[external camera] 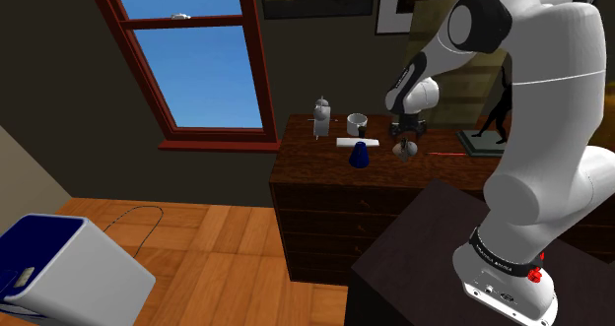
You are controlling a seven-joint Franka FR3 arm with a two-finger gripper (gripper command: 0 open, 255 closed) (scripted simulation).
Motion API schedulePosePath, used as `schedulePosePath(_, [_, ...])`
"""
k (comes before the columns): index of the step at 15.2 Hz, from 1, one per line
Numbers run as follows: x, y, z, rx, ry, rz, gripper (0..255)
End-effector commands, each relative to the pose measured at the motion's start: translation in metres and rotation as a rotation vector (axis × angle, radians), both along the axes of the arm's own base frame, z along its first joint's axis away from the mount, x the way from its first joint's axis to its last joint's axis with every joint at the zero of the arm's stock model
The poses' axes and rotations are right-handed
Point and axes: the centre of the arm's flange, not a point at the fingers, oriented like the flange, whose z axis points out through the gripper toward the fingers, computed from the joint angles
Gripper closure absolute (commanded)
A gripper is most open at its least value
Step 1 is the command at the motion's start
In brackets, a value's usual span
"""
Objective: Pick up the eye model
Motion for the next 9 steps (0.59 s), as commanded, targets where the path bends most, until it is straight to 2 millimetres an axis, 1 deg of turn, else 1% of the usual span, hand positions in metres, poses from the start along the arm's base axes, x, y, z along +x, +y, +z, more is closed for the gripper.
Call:
schedulePosePath(1, [-0.0002, 0.0003, -0.0129, 0.0, 0.0, 0.0, 0])
schedulePosePath(3, [-0.0002, 0.0003, -0.0129, 0.0, 0.0, 0.0, 0])
schedulePosePath(4, [-0.0001, 0.0008, -0.0124, 0.0, 0.0, 0.0, 255])
schedulePosePath(9, [-0.0004, 0.0006, -0.0124, 0.0, 0.0, 0.0, 255])
